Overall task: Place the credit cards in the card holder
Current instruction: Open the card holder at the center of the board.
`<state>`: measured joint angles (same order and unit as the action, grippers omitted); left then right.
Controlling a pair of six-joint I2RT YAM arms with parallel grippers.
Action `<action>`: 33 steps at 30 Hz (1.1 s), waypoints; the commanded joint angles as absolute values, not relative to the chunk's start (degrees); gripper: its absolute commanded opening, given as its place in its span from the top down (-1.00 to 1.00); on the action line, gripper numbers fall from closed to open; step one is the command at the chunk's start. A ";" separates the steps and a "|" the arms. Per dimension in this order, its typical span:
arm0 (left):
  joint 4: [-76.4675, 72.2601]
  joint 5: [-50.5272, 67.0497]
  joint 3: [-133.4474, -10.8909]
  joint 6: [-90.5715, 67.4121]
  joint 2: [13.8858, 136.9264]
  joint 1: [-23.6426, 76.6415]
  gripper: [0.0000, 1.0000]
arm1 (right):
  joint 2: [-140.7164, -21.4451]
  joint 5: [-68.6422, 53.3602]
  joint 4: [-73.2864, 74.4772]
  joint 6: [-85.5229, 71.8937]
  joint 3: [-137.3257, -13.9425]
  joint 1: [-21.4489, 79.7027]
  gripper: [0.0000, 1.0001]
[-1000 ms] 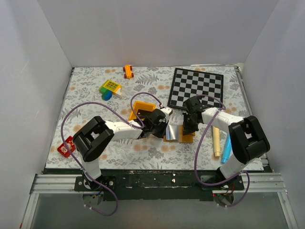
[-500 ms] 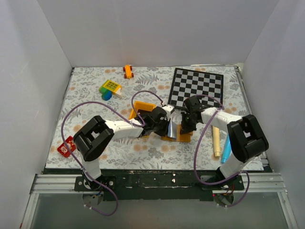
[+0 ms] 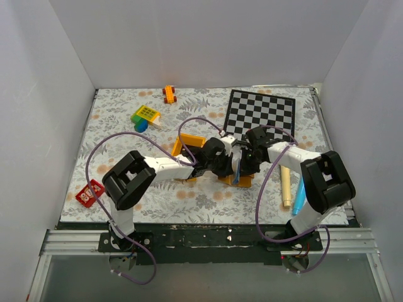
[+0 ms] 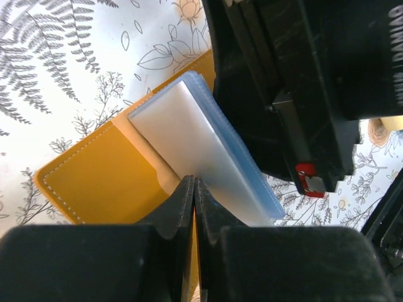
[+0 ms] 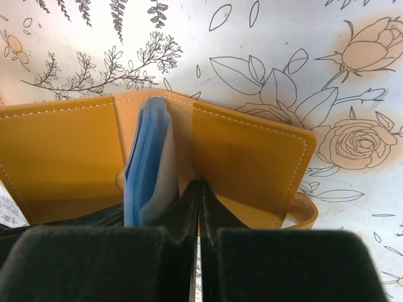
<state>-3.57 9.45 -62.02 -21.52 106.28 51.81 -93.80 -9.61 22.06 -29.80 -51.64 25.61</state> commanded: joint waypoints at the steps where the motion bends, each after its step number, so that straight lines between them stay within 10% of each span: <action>1: -5.01 11.25 -63.72 -22.32 108.10 52.65 1.00 | -94.48 -10.72 20.48 -30.15 -50.19 25.31 0.97; 33: -3.87 9.49 -62.58 -21.53 109.16 53.09 1.00 | -80.33 -4.31 32.08 -28.30 -54.67 22.15 0.97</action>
